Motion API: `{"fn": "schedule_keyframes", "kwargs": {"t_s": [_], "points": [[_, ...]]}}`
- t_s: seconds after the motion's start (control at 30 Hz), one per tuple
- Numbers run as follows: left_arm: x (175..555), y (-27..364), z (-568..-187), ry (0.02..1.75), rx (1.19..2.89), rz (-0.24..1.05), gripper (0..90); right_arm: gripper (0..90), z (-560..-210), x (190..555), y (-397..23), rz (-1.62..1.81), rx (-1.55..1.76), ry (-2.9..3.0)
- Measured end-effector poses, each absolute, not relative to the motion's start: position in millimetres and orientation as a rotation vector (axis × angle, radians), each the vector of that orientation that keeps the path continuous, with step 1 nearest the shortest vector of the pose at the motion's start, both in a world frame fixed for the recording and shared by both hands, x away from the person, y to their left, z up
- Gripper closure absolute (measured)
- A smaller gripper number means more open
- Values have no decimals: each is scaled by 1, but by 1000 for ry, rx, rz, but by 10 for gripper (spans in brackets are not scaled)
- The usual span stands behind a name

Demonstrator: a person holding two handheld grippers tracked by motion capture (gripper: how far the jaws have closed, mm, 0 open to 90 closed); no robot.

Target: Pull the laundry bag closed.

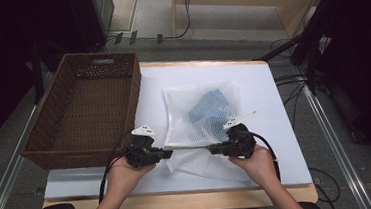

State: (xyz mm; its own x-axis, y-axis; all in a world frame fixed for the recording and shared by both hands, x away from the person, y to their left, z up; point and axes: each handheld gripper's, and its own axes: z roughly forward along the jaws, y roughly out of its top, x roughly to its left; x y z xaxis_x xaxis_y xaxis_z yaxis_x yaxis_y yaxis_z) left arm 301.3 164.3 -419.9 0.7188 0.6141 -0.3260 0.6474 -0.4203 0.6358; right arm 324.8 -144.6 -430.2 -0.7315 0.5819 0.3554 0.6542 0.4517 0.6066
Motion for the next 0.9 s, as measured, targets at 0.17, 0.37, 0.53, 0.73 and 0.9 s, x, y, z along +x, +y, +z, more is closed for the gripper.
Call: {"fn": "schedule_keyframes", "kwargs": {"t_s": [0.17,0.37,0.53,0.73,0.9], "points": [[301,164,-420,952,2142,-57,877,886,-427,323,-147,-1161,-1119,-2581],[300,163,-418,950,2147,-49,878,886,-427,321,-149,-1157,-1117,-2582],[302,167,-417,958,2136,-55,878,886,-430,320,-166,-1138,-1185,-2574],[301,166,-417,958,2140,-54,878,886,-432,319,-175,-1130,-1207,-2564],[302,167,-418,958,2139,-56,878,886,-432,319,-174,-1133,-1205,-2561]]}}
